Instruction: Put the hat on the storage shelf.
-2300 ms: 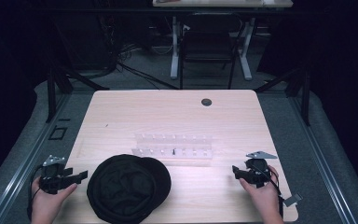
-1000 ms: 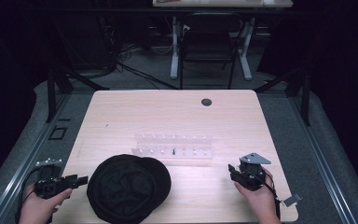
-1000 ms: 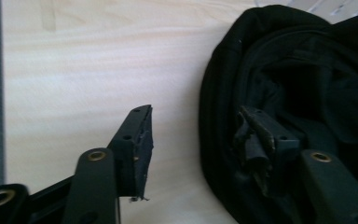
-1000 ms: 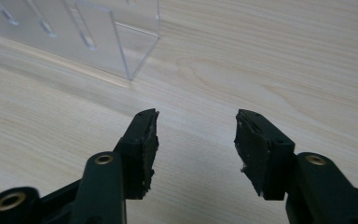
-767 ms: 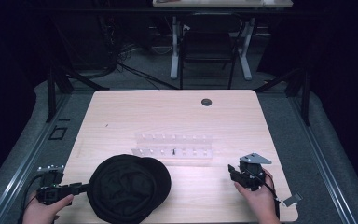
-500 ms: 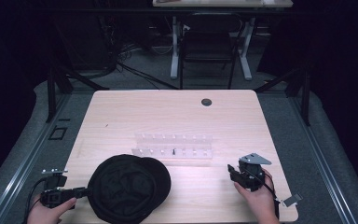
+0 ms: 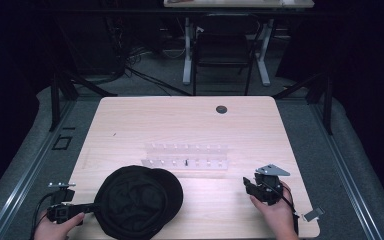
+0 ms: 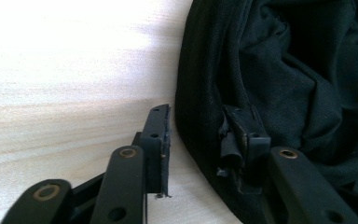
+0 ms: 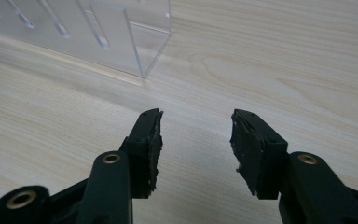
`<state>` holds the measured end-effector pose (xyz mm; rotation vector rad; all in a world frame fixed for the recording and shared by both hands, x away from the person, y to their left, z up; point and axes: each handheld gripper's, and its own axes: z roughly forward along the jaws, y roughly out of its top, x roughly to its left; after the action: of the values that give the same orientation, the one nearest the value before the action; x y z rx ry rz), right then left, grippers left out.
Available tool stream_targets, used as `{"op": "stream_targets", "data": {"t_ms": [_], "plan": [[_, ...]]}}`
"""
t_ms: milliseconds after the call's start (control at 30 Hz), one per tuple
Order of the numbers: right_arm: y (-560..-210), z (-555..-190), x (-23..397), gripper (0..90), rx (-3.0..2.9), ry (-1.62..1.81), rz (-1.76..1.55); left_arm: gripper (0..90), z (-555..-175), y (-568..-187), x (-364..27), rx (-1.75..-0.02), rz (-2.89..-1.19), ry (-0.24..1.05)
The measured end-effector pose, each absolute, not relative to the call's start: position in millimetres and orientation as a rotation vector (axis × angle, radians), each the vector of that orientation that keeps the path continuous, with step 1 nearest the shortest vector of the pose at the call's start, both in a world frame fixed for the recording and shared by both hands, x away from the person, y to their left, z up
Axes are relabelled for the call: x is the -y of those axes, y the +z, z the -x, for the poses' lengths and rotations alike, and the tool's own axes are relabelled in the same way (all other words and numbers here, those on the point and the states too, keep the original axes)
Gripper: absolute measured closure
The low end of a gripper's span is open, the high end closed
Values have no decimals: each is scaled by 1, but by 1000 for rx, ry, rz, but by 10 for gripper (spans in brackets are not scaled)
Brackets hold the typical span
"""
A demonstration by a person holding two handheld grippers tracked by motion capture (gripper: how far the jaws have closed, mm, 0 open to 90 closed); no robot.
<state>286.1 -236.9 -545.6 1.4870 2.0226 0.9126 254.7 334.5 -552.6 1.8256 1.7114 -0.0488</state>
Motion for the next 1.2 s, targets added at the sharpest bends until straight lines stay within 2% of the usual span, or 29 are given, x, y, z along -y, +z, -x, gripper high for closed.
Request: {"op": "stream_targets", "data": {"t_ms": [700,1200], "plan": [[-547,-287,236,522,-2036,925,-1497,835,-264,-552,-327,-1705,-1862,-98],[-547,-287,237,514,-2034,943,-1508,845,-268,-521,-330,-1643,-1838,-119]]}}
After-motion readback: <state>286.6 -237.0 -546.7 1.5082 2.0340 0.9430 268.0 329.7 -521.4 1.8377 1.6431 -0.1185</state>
